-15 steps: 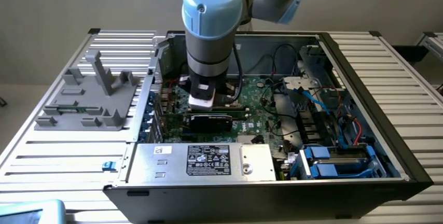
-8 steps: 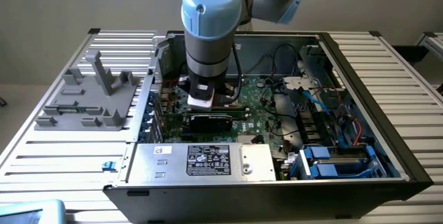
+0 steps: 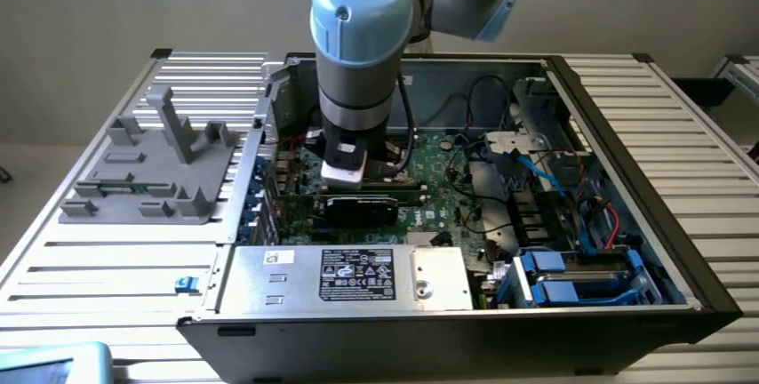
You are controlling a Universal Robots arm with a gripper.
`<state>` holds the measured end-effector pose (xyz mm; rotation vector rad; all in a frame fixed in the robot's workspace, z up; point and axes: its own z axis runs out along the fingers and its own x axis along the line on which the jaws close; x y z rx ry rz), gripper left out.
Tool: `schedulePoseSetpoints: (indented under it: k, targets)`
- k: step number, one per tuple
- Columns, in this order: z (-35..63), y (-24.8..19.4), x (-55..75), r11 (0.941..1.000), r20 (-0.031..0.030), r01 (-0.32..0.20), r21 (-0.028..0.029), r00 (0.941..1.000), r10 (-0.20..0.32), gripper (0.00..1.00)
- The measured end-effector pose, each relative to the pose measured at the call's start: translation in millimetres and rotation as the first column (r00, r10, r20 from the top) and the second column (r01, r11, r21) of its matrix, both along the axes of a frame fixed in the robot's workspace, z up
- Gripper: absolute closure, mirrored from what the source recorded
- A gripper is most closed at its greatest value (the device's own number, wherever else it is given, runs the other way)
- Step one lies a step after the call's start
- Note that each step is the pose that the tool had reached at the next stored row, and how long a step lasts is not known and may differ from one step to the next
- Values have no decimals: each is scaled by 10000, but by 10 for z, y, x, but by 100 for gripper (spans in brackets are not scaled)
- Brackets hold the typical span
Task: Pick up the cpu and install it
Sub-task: 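Install the second cpu locking lever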
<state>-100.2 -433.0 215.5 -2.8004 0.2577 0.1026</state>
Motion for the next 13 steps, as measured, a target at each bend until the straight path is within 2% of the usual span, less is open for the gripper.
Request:
schedulePoseSetpoints:
  k: [13]
  targets:
    - [-1,15,-17,10000,0,-3,1,10000,3,89]
